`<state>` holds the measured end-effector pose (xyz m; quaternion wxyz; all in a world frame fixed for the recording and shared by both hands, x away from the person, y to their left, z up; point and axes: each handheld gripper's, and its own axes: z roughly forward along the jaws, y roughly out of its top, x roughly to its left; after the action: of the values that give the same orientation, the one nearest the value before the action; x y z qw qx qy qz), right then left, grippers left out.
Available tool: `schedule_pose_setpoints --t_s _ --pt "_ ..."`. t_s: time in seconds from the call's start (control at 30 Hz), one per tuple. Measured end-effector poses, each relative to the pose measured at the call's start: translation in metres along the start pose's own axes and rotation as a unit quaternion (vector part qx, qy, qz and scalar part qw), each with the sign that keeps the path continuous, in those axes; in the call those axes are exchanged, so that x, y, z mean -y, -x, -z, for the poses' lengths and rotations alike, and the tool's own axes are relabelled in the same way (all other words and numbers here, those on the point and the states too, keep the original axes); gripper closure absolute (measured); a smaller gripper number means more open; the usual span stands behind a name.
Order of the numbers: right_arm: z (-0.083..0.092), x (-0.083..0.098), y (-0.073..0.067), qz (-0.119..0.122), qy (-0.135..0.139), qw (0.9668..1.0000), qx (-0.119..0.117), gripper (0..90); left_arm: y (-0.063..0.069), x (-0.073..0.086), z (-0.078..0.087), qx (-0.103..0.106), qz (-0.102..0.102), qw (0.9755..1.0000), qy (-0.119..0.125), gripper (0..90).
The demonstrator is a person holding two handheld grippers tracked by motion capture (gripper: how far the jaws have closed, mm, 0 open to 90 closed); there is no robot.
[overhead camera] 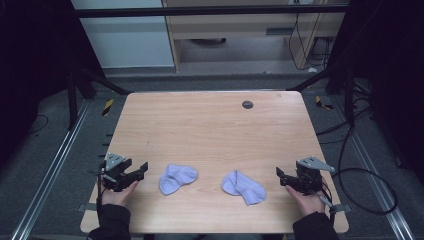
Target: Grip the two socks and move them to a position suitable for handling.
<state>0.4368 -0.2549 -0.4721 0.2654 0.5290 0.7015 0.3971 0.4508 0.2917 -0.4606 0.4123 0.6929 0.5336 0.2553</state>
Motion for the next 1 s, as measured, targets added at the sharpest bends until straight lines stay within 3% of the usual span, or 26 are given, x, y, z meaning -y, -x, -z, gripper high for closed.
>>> schedule_pose_setpoints --t_s 0.13,0.33,0.47,0.63,0.9,1.0 --pt "0.004 0.001 0.002 0.005 0.008 0.9999 -0.006 25.4 0.011 -0.003 0.002 0.011 -0.003 0.9999 0.003 31.5" --pt "0.009 0.0 0.001 0.003 0.013 0.9999 -0.002 25.3 0.03 -0.005 0.002 0.027 -0.026 0.9993 0.003 32.4" --pt "0.011 -0.003 -0.002 -0.002 0.014 0.9998 -0.01 25.4 0.04 -0.006 0.002 0.039 -0.028 0.9988 0.004 32.4" --pt "0.016 -0.011 -0.011 0.031 0.024 0.9989 -0.026 27.6 0.056 -0.008 0.0 0.054 -0.039 0.9978 -0.003 32.2" --pt "0.021 -0.02 -0.024 0.036 0.029 0.9981 -0.041 30.9 0.074 -0.013 0.001 0.072 -0.054 0.9959 -0.001 32.2" --pt "0.021 -0.022 -0.033 0.048 0.022 0.9971 -0.055 35.2 0.081 -0.015 0.002 0.079 -0.058 0.9951 0.0 32.9"
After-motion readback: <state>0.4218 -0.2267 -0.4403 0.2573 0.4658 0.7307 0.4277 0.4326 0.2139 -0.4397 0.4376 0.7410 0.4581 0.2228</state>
